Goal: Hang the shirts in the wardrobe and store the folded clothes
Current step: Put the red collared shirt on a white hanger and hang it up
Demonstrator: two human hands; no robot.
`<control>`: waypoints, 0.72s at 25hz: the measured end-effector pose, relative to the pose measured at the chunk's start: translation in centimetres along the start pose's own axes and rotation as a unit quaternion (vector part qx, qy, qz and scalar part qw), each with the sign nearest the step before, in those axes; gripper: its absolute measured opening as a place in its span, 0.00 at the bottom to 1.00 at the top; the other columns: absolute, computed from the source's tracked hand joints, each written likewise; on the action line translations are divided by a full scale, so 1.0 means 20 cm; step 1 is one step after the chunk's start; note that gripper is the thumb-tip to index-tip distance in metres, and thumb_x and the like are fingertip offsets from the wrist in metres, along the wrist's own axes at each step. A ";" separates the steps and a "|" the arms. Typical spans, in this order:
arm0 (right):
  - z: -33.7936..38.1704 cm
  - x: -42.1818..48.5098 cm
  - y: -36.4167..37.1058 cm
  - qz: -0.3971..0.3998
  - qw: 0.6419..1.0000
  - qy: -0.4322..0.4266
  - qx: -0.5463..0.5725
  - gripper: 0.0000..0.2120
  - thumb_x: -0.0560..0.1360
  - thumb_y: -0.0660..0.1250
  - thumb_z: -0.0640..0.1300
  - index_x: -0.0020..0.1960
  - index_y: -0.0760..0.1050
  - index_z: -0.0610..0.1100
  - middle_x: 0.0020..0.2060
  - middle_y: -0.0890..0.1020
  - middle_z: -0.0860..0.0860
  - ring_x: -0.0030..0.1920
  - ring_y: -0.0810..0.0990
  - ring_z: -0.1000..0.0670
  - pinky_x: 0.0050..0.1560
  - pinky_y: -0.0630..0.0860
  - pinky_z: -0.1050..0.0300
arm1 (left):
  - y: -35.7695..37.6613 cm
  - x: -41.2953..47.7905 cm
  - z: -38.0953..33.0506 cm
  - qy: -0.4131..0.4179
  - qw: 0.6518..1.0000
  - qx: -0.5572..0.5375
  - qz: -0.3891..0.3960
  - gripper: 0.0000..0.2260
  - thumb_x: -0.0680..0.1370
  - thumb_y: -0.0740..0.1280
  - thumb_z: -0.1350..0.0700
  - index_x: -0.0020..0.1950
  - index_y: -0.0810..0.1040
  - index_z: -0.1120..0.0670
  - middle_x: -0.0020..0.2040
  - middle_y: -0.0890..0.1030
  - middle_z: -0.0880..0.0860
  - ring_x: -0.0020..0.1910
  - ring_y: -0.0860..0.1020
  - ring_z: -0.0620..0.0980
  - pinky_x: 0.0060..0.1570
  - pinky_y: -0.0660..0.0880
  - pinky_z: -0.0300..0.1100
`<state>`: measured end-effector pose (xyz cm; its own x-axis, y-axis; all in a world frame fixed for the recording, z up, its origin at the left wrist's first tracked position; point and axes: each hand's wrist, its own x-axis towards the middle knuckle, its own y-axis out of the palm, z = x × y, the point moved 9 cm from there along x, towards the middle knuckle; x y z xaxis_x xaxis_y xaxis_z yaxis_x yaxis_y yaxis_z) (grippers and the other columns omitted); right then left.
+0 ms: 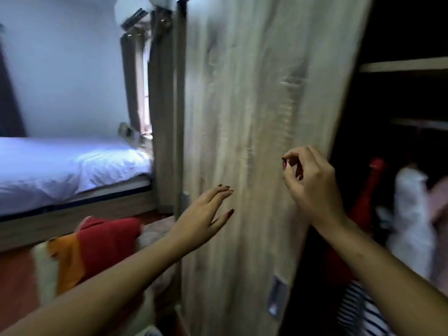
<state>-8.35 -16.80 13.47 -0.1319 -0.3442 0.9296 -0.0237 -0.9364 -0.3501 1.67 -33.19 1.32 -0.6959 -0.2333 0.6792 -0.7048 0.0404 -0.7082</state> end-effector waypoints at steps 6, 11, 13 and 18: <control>0.44 -0.07 1.23 0.188 0.977 0.007 0.103 0.03 0.73 0.65 0.39 0.46 0.74 0.44 0.40 0.76 0.50 0.38 0.75 0.49 0.40 0.75 0.51 | -0.32 -0.56 1.29 -0.238 0.971 -0.002 0.012 0.21 0.75 0.59 0.47 0.63 0.74 0.58 0.60 0.77 0.55 0.60 0.75 0.52 0.63 0.67 0.40; 0.67 -0.34 2.22 0.317 0.935 0.064 0.146 0.03 0.71 0.65 0.38 0.45 0.74 0.41 0.42 0.78 0.46 0.43 0.77 0.48 0.43 0.69 0.59 | -0.42 -1.22 2.37 -0.502 0.860 0.064 0.068 0.13 0.77 0.63 0.55 0.59 0.77 0.58 0.59 0.78 0.61 0.59 0.75 0.61 0.61 0.71 0.51; 0.76 -0.47 2.53 0.362 0.916 0.080 0.155 0.04 0.73 0.65 0.39 0.47 0.75 0.41 0.44 0.79 0.47 0.46 0.77 0.50 0.45 0.69 0.61 | -0.38 -1.39 2.61 -0.562 0.815 0.074 0.115 0.10 0.77 0.60 0.51 0.48 0.79 0.54 0.53 0.80 0.59 0.56 0.76 0.60 0.59 0.72 0.57; 0.83 -0.77 3.02 0.443 0.873 0.130 0.159 0.06 0.72 0.67 0.42 0.47 0.76 0.40 0.45 0.78 0.45 0.46 0.76 0.47 0.47 0.71 0.57 | -0.21 -1.42 2.83 -0.586 0.795 0.041 0.151 0.14 0.79 0.60 0.47 0.47 0.79 0.55 0.51 0.81 0.59 0.54 0.77 0.59 0.58 0.73 0.54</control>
<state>8.72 -69.28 -20.06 -0.1804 -0.9544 0.2378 0.4724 -0.2961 -0.8302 32.12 -81.76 -25.91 -0.1910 -0.9721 -0.1363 -0.4850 0.2142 -0.8479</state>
